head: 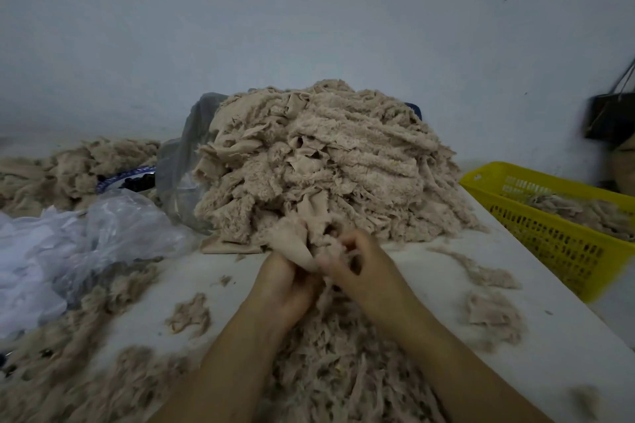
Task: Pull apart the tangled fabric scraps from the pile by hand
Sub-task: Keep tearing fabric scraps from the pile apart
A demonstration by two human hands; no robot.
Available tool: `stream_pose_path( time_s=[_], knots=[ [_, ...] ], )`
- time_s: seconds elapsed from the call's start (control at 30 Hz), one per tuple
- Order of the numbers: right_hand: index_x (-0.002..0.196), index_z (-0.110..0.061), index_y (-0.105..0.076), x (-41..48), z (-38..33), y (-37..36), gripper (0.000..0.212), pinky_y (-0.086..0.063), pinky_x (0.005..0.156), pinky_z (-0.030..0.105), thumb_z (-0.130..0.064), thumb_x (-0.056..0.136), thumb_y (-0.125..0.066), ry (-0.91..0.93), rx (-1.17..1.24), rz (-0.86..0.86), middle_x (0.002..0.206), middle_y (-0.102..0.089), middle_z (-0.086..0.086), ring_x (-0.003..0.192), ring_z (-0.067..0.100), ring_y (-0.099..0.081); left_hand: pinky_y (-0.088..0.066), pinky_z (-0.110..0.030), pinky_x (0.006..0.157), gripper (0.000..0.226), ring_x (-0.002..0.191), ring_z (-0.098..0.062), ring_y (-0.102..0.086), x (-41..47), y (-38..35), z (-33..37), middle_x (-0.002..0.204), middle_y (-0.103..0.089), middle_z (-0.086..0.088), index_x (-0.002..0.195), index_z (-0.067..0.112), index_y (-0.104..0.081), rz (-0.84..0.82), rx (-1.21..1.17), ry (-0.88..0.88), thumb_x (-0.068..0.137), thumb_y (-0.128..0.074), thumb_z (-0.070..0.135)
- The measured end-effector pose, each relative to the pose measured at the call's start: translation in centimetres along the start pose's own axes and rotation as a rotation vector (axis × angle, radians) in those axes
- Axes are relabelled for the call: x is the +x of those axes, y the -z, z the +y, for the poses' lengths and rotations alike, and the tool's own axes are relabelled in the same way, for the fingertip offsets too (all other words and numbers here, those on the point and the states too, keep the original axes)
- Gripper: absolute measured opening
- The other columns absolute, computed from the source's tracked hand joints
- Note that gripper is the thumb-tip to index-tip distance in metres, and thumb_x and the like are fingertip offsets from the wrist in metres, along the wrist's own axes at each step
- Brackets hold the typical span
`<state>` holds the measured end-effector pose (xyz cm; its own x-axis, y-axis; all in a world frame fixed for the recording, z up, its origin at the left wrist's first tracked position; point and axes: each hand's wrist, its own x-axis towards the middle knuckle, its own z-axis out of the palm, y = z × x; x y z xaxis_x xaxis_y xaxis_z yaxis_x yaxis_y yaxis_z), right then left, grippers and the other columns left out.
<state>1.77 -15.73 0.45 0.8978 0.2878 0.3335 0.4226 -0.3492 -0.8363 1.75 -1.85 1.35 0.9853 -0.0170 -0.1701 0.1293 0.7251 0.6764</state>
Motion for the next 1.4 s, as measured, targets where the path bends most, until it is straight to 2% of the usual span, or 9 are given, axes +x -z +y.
stream_pose_path(
  time_s=[0.13,0.5,0.63,0.8,0.93,1.07,1.23,1.33,1.4],
  knots=[
    [0.082,-0.026,-0.051,0.3,0.8,0.1,0.022,-0.035,0.055,0.016,-0.035,0.102,-0.048,0.074,-0.107,0.031,0.071,-0.049,-0.009,0.062,0.0,-0.047,-0.059,-0.03,0.062,0.024,0.076,-0.023,-0.074,-0.1,-0.3,-0.3,0.093,-0.073,-0.019,0.095,0.002,-0.073,0.028,0.167,-0.064,0.094,-0.055,0.017],
    [0.076,-0.021,-0.048,1.7,3.1,5.3,0.036,-0.035,0.055,0.027,-0.042,0.103,-0.041,-0.272,0.281,0.52,0.07,-0.049,0.001,0.058,0.014,-0.042,-0.044,-0.015,0.039,0.046,0.048,-0.004,-0.059,0.8,1.5,2.6,0.057,-0.061,0.009,0.069,0.02,-0.064,0.12,-0.203,-0.092,0.106,-0.039,0.031],
    [0.088,-0.025,-0.05,1.5,4.2,4.3,0.012,-0.038,0.064,0.015,-0.031,0.098,-0.055,-0.208,-0.006,0.196,0.099,-0.043,-0.009,0.08,0.002,-0.049,-0.04,-0.02,0.039,0.053,0.04,-0.015,-0.056,0.6,1.1,2.0,0.049,-0.058,0.0,0.051,0.017,-0.066,0.023,-0.043,-0.065,0.097,-0.044,0.034],
    [0.141,-0.039,-0.037,0.9,2.5,1.9,0.053,-0.038,0.083,0.005,-0.036,0.093,-0.059,0.125,-0.229,-0.026,0.135,-0.022,-0.027,0.108,-0.022,-0.036,-0.049,-0.033,0.057,0.034,0.061,-0.022,-0.059,-0.3,-0.1,1.4,0.076,-0.061,-0.011,0.091,0.005,-0.069,-0.094,0.098,0.018,0.069,-0.074,0.031],
    [0.102,-0.029,-0.061,0.9,2.3,1.2,0.017,-0.039,0.07,0.016,-0.015,0.093,-0.058,0.184,-0.312,0.045,0.094,-0.051,-0.018,0.086,0.0,-0.048,-0.059,-0.028,0.059,0.016,0.063,-0.016,-0.071,-1.2,-0.3,1.0,0.069,-0.07,-0.009,0.07,0.006,-0.074,-0.1,0.193,0.025,0.08,-0.067,0.017],
    [0.071,-0.027,-0.036,0.8,2.2,3.2,0.034,-0.028,0.051,0.021,-0.02,0.101,-0.049,-0.062,0.029,0.264,0.054,-0.04,-0.015,0.047,0.002,-0.037,-0.048,-0.025,0.044,0.011,0.041,-0.015,-0.059,-0.9,0.1,1.9,0.053,-0.058,-0.002,0.08,0.009,-0.065,0.024,0.084,-0.02,0.078,-0.068,0.02],
    [0.081,-0.036,-0.071,0.2,0.2,1.6,0.03,-0.056,0.07,0.021,-0.064,0.083,-0.062,-0.134,0.401,-0.053,0.085,-0.074,-0.018,0.08,0.0,-0.069,-0.044,-0.03,0.087,0.058,0.112,-0.027,-0.065,-0.4,-1.1,0.5,0.11,-0.07,-0.02,0.124,0.005,-0.067,0.037,0.172,-0.1,0.088,-0.063,0.05],
    [0.094,-0.037,-0.068,0.1,0.4,0.2,0.032,-0.054,0.071,0.019,-0.066,0.081,-0.064,-0.047,0.204,-0.202,0.093,-0.074,-0.016,0.088,0.0,-0.069,-0.054,-0.024,0.084,0.103,0.112,-0.011,-0.063,-0.9,-0.7,-1.4,0.131,-0.063,-0.004,0.13,0.012,-0.064,0.014,0.498,-0.206,0.061,-0.055,0.088],
    [0.091,-0.038,-0.063,0.4,1.4,0.3,0.011,-0.049,0.063,0.013,-0.049,0.092,-0.062,-0.057,0.122,-0.156,0.083,-0.07,-0.026,0.077,-0.008,-0.065,-0.061,-0.029,0.071,0.082,0.105,-0.018,-0.068,-0.9,-0.9,-1.1,0.118,-0.069,-0.005,0.111,0.019,-0.074,-0.012,0.444,-0.076,0.064,-0.052,0.083]
  ],
)
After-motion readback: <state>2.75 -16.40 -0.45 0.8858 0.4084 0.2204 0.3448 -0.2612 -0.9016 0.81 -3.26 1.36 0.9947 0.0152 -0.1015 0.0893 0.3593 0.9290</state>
